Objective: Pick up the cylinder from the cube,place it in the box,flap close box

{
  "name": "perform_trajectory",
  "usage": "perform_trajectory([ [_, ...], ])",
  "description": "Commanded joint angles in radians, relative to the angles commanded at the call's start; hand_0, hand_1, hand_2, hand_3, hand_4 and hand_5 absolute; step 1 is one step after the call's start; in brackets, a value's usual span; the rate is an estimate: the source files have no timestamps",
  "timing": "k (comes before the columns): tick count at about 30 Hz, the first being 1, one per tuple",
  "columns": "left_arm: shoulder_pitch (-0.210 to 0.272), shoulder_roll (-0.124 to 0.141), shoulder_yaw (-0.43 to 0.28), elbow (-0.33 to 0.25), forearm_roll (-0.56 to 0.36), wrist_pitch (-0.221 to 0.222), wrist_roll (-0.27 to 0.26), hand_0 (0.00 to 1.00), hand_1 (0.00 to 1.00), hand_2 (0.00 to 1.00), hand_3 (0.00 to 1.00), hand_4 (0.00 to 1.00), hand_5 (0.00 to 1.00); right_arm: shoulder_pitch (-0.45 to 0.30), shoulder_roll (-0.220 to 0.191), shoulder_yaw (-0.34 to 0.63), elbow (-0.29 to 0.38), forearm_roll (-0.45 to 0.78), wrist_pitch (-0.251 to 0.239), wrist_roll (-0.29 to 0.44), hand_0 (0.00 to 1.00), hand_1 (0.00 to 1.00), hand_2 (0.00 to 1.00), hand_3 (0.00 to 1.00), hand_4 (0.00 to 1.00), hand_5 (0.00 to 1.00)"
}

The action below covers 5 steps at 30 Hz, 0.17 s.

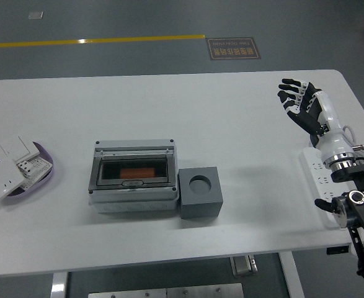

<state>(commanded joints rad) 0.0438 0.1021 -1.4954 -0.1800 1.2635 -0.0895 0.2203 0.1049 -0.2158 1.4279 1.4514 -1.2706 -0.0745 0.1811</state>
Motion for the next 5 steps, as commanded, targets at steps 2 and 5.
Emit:
perform_trajectory([
  [2,0.001,-0.001,-0.001,0.000,0.002,0.000,0.001,0.638,0.671,0.657,0.701,0.751,0.318,0.003,-0.002,-0.002,0.000,0.000,0.000,0.000,0.726,0.682,0.707,0.699,0.689,0.352],
  [5,0.003,-0.001,-0.004,0.000,0.005,0.000,0.002,0.638,0.671,0.657,0.701,0.751,0.318,0.008,-0.004,-0.007,0.001,0.000,-0.001,0.001,0.726,0.682,0.707,0.699,0.689,0.352],
])
